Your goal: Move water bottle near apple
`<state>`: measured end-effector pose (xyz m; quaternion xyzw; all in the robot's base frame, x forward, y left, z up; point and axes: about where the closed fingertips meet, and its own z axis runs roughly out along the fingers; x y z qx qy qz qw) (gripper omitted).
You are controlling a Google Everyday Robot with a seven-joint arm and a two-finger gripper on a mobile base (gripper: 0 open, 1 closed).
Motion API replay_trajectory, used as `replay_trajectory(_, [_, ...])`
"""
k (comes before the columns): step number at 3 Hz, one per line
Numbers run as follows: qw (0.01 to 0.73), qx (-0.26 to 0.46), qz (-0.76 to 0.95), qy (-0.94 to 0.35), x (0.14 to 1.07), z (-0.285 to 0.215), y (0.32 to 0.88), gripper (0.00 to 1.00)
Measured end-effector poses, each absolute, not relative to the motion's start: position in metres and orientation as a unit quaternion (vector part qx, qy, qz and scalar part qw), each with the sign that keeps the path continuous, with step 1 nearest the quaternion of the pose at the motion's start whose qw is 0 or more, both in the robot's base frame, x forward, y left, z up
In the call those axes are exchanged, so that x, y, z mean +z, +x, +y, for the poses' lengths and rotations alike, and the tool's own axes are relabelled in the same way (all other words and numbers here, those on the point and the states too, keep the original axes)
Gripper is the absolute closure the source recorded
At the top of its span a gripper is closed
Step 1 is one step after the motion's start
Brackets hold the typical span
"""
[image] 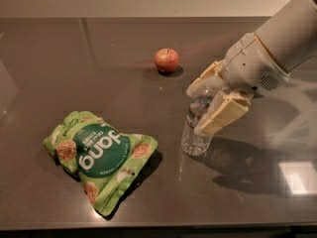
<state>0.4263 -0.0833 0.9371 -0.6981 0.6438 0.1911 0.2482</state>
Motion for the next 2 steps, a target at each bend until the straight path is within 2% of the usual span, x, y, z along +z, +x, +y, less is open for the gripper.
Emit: replay_trajectory(2, [0.262,0.201,0.643,-0.691,0.958,-0.079,0.446,0.88])
